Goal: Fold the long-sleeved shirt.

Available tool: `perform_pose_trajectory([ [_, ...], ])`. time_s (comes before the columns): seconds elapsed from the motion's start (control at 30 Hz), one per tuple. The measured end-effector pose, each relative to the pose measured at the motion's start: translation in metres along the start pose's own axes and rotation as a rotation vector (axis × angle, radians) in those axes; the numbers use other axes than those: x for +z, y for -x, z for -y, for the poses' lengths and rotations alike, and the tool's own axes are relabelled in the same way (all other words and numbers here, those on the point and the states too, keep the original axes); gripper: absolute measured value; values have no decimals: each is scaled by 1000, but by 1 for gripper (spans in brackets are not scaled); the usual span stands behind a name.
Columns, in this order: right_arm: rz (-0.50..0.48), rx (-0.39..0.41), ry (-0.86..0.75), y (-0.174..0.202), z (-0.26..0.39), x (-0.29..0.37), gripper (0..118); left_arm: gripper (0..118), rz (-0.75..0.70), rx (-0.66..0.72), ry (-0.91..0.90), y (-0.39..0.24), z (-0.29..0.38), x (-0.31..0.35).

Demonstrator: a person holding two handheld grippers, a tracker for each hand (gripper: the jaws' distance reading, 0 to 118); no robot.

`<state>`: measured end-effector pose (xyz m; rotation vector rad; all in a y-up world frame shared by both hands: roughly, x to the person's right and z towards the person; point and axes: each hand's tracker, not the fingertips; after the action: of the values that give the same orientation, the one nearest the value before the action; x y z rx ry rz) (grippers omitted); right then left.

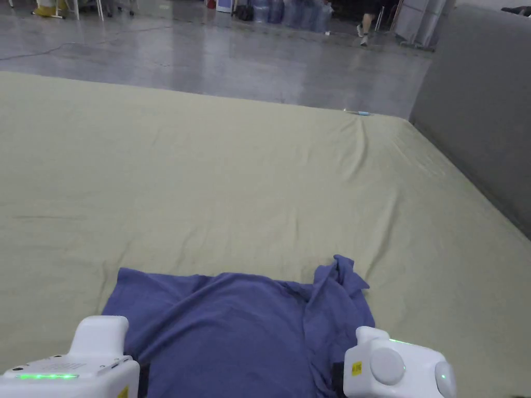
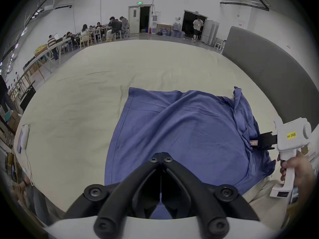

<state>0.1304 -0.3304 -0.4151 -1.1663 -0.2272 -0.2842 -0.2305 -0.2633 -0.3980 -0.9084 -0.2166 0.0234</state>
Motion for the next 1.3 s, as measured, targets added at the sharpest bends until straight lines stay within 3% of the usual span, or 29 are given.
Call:
perform_pose_trajectory([
  [0.03, -2, 20, 8, 1, -4, 3, 8, 0, 0, 1, 0, 1, -1, -1],
  [0.07, -9, 35, 21, -1, -11, 11, 18, 0, -1, 3, 0, 2, -1, -1],
  [0.1, -10, 29, 16, -4, -15, 22, 42, 0, -2, 6, -1, 3, -1, 0],
  [0.17, -67, -14, -118, -10, -11, 63, 101, 0, -7, 11, 1, 3, -2, 1],
  [0.2, -68, 6, -173, -11, -7, 80, 105, 0, -8, 12, 2, 3, -2, 2],
  [0.27, -55, 44, -266, -13, 8, 116, 104, 0, -8, 12, 5, 2, -1, 2],
  [0.3, -59, 68, -272, -13, 16, 126, 97, 0, -7, 12, 9, 1, -1, 2],
  [0.33, -71, 92, -289, -13, 29, 134, 73, 0, -7, 12, 11, 1, 0, 2],
  [0.37, -68, 114, -325, -14, 42, 139, 10, 0, -9, 10, 15, 0, 1, 2],
  [0.4, -61, 145, -345, -13, 54, 139, 0, 0, -13, 10, 19, -1, 2, 3],
  [0.47, -16, 149, -304, -7, 78, 130, 0, 0, -8, 16, 25, -1, 2, 3],
  [0.5, -33, 167, -256, -6, 87, 126, 0, 0, -5, 20, 29, -1, 2, 3],
  [0.57, -115, 126, -226, -9, 95, 120, 0, 0, 3, 33, 36, -3, 2, 6],
  [0.73, -124, 135, -227, -13, 73, 113, 0, 0, 125, 158, 0, 5, -38, 2],
  [0.77, -132, 130, -229, -15, 60, 111, 0, 7, 109, 175, -21, 11, -54, -3],
  [0.8, -139, 125, -229, -17, 48, 110, 0, 45, 77, 178, -36, 14, -71, -12],
  [0.83, -148, 114, -232, -17, 38, 109, 0, 96, 38, 159, -14, 20, -92, -25],
  [0.87, -153, 94, -240, -17, 30, 109, 0, 116, 31, 147, -21, 26, -110, -45],
  [0.93, -162, 59, -263, -18, 10, 109, 0, 115, -2, 148, -59, 39, -141, -80],
  [1.07, -181, -8, -254, -20, -5, 102, 0, 115, -60, 130, 119, 48, -173, -170],
  [1.13, -170, -22, -231, -21, -10, 95, 0, 109, -107, 132, 226, 53, -169, -201],
  [1.17, -168, -16, -216, -21, -14, 92, 0, 89, -96, 127, 246, 55, -166, -213],
  [1.2, -168, -9, -211, -22, -19, 89, 0, 62, -83, 126, 273, 57, -164, -220],
  [1.27, -138, 22, -195, -23, -36, 82, 0, 48, -98, 74, 265, 55, -159, -216],
  [1.3, -113, 36, -189, -23, -48, 79, 0, 24, -105, 69, 245, 52, -162, -209],
])
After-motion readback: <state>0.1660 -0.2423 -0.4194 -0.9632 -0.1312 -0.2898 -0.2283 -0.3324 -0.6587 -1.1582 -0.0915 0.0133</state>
